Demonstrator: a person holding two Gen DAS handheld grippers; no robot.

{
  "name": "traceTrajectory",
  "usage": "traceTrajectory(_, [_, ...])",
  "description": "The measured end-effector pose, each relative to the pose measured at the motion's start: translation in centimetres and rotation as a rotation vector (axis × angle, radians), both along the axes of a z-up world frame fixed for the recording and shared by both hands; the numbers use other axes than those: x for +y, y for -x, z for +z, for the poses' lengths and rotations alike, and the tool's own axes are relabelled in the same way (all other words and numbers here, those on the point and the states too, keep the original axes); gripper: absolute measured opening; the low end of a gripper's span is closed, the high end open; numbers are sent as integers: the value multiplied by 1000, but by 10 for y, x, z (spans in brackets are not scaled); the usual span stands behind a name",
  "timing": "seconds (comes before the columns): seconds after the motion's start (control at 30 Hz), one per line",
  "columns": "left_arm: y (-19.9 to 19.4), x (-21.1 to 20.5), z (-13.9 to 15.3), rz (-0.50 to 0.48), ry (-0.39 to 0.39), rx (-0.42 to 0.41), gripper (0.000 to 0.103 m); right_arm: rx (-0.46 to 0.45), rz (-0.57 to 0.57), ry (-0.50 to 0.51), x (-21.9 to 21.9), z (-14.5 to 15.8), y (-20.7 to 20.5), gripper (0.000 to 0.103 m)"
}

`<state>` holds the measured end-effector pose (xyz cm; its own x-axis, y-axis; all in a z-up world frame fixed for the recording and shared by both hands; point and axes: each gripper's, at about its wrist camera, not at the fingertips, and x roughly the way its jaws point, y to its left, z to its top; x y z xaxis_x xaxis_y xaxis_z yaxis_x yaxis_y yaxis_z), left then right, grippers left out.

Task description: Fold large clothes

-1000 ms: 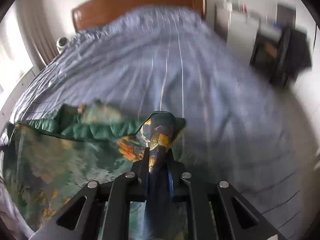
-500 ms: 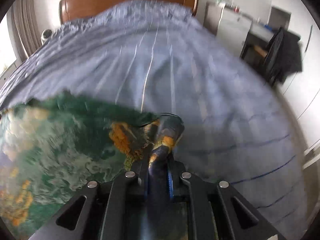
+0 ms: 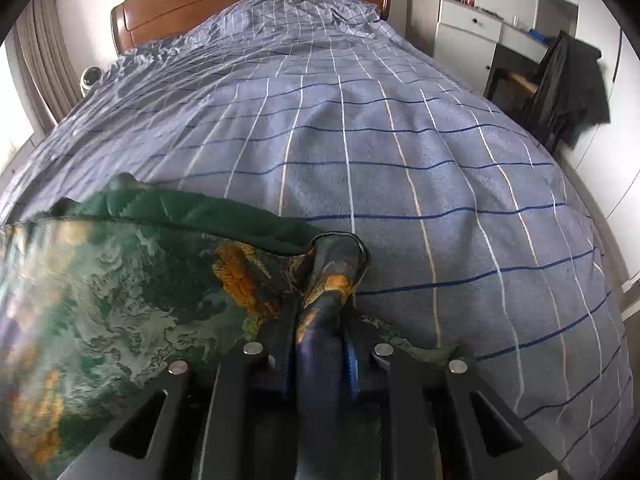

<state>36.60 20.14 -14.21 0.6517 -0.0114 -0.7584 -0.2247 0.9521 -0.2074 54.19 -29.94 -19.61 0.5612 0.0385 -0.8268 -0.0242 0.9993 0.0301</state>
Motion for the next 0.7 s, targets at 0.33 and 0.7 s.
traceTrajectory(0.33, [13,0,12,-53,-249,-20,102,-190,64,24,5,93,76,60])
traceTrajectory(0.7, [9,87,2,41,-39,-73,102,-156,55,-36,53,71,167,60])
